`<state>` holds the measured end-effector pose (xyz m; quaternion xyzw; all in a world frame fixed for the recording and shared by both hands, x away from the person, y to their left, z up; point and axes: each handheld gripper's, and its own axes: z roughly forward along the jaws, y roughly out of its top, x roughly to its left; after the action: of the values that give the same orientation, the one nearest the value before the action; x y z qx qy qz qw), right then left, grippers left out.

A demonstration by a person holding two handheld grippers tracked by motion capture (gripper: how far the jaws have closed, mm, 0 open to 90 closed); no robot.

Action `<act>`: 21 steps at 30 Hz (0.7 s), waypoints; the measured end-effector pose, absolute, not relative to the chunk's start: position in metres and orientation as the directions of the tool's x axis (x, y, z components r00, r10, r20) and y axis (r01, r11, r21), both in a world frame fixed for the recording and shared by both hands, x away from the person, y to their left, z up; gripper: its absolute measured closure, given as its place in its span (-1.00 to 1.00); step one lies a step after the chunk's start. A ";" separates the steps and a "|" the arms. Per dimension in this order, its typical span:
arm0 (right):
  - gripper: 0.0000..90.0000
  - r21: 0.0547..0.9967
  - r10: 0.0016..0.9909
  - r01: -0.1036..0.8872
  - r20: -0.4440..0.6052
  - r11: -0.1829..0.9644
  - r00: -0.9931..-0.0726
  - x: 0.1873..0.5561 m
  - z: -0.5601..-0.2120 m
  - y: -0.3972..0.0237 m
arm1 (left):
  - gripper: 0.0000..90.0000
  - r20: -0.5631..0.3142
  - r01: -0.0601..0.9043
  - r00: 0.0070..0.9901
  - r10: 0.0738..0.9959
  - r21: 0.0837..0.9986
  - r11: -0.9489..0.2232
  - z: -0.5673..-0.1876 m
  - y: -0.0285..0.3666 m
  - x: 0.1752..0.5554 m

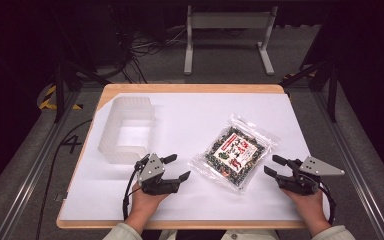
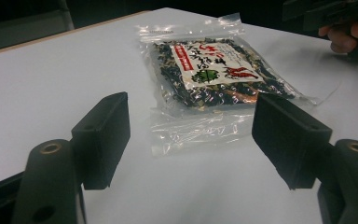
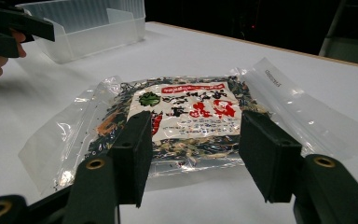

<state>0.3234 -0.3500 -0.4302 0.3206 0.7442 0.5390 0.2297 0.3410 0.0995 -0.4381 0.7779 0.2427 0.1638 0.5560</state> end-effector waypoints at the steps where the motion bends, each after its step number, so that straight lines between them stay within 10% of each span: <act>1: -0.03 0.950 0.725 0.230 0.005 0.212 -0.689 0.324 -0.430 -0.350 | -0.37 -0.014 0.193 0.829 0.559 0.945 -0.263 -0.438 0.099 0.341; 21: -0.27 0.946 0.765 0.249 0.002 0.207 -0.644 0.351 -0.403 -0.351 | -0.39 -0.022 0.203 0.824 0.567 0.944 -0.259 -0.438 0.100 0.341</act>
<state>0.3513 -0.3511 -0.4026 0.3438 0.7373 0.5275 0.2448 0.3405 0.0996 -0.4381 0.7763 0.2480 0.1633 0.5560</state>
